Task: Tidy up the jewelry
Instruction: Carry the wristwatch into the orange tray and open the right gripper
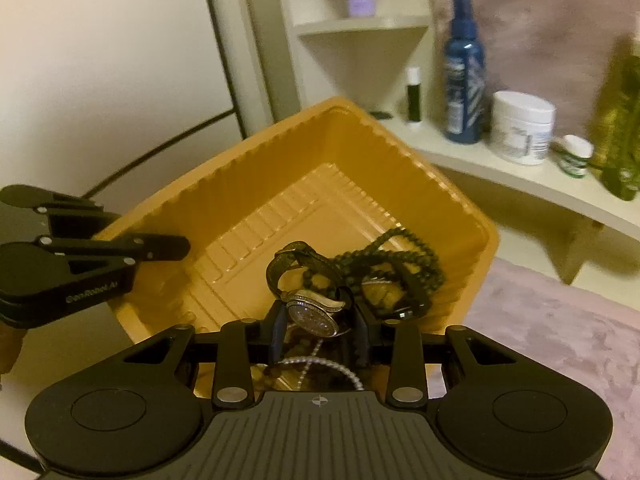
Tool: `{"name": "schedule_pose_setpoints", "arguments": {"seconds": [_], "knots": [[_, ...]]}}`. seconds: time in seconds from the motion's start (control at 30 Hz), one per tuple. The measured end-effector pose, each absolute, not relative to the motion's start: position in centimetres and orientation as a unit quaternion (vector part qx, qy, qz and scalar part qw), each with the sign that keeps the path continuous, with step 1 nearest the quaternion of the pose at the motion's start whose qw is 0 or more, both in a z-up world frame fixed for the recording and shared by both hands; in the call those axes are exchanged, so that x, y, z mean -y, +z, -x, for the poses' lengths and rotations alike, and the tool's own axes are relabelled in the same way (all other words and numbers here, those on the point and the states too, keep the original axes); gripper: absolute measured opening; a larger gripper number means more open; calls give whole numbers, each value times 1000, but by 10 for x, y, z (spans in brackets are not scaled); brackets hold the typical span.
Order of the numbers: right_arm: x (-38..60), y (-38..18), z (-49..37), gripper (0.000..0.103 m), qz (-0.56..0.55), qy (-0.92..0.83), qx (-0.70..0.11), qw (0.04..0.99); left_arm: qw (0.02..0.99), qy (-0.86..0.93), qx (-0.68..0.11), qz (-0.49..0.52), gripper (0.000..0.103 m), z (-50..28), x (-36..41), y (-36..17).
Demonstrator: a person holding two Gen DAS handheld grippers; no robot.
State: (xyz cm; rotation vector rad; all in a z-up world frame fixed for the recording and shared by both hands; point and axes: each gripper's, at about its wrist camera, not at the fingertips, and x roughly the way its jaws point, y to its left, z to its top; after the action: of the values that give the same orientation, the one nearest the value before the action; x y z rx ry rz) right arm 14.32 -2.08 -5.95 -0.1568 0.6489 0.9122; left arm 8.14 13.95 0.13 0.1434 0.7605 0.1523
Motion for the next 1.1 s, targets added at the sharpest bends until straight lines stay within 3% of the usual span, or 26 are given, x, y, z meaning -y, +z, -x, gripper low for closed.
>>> {"name": "schedule_pose_setpoints", "arguments": {"seconds": [0.17, 0.27, 0.3, 0.93, 1.1], "knots": [[7, -66, -147, 35, 91, 428, -318, 841, 924, 67, -375, -45, 11, -78, -151, -3], [2, -69, -151, 36, 98, 425, -326, 839, 926, 68, -371, -30, 40, -75, -157, -5], [1, -69, -151, 36, 101, 425, -327, 838, 926, 73, -370, -30, 41, -74, -159, -5], [-11, -78, -152, 36, 95, 425, -323, 841, 929, 97, -357, -1, 41, -59, -183, -7], [2, -68, -152, 50, 73, 406, -311, 856, 929, 99, -356, 2, 41, -55, -183, -6]]}}
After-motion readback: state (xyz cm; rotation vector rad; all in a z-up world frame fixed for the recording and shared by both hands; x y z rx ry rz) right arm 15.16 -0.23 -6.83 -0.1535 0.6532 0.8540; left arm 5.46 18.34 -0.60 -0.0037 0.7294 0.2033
